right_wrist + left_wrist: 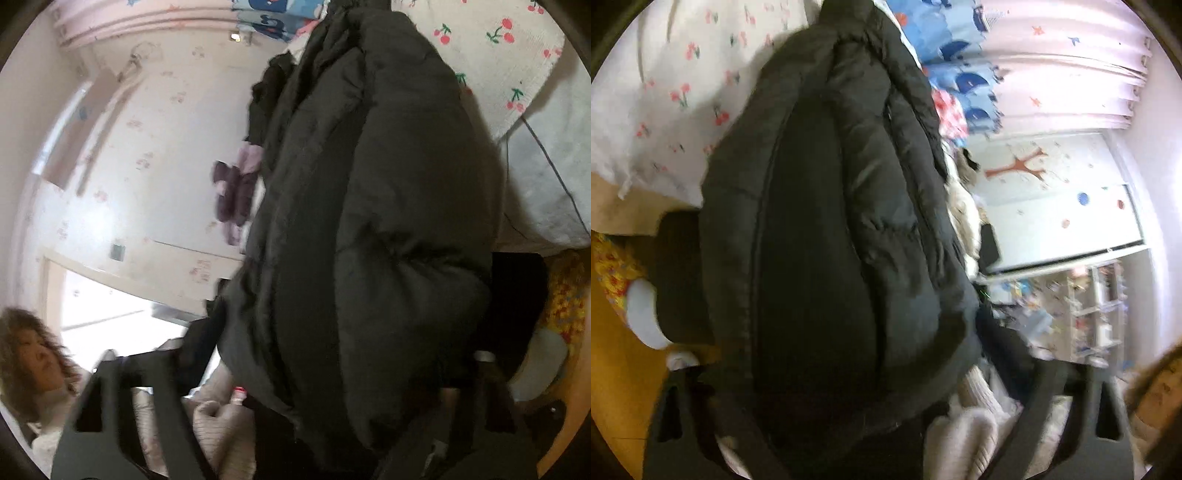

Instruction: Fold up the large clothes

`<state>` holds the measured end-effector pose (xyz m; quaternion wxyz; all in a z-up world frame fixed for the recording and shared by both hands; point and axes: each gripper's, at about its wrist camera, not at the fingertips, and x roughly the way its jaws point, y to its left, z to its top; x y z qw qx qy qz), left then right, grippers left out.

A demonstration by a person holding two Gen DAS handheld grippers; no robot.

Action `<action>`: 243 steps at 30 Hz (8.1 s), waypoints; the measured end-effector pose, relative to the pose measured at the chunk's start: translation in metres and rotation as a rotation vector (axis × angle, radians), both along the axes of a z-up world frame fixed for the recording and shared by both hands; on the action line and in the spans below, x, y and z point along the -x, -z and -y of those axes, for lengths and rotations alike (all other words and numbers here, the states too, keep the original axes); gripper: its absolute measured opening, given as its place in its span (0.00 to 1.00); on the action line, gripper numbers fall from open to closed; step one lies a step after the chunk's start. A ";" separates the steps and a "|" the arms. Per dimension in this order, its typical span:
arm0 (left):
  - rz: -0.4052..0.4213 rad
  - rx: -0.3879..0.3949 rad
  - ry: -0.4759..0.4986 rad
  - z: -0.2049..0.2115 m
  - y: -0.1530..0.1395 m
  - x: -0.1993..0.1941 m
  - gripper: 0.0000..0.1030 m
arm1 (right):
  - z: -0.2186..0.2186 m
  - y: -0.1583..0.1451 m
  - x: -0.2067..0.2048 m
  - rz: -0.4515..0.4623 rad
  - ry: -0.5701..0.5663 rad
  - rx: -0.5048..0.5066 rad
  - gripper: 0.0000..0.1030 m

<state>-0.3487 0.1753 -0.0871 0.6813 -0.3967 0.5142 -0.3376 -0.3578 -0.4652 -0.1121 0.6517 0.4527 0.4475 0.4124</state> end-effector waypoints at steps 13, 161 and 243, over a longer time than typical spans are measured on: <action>0.281 -0.097 -0.069 0.015 -0.118 0.019 0.14 | 0.007 -0.104 0.020 0.271 0.049 -0.132 0.17; 0.477 -0.935 -0.526 0.110 -0.098 -0.329 0.13 | -0.091 -0.187 -0.363 0.324 0.480 0.565 0.91; 0.395 -0.993 -0.434 0.113 -0.044 -0.272 0.81 | -0.070 -0.095 -0.257 0.232 0.475 0.946 0.93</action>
